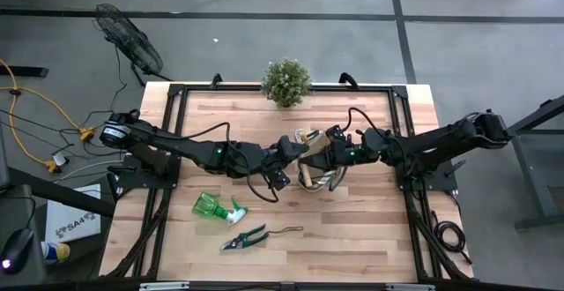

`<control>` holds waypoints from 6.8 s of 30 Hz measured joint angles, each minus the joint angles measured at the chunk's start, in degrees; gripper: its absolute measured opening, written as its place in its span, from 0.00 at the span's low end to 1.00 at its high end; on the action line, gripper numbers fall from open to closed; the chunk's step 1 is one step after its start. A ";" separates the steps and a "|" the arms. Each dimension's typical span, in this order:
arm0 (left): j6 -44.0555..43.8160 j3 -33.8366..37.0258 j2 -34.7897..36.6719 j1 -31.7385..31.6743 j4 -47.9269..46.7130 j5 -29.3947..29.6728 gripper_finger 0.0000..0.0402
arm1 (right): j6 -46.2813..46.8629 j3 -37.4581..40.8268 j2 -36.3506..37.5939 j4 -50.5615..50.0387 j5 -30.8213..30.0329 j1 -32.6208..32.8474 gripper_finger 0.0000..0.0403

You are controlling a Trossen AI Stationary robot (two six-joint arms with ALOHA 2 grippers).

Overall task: Pick & Place Garden tools in Gardening bag
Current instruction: Put the hand rake into the gardening bag

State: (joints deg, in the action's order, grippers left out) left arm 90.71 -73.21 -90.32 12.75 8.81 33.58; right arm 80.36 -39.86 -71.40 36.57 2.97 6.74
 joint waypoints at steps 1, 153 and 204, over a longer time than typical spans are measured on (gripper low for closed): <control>-0.28 0.00 0.00 0.00 0.00 0.01 0.14 | -0.37 0.00 0.00 -0.01 0.02 0.00 0.14; -32.43 0.00 -5.99 -5.29 10.30 34.75 0.14 | -22.70 -18.80 -16.94 3.15 -80.82 11.82 0.44; -30.57 -0.07 -5.95 -5.25 7.53 36.32 0.27 | -27.59 -18.75 -16.32 2.67 -76.22 9.96 0.15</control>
State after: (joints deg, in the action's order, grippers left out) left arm 60.14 -73.28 -96.27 7.51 16.34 69.90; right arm 52.77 -58.61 -87.72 39.24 -73.25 16.70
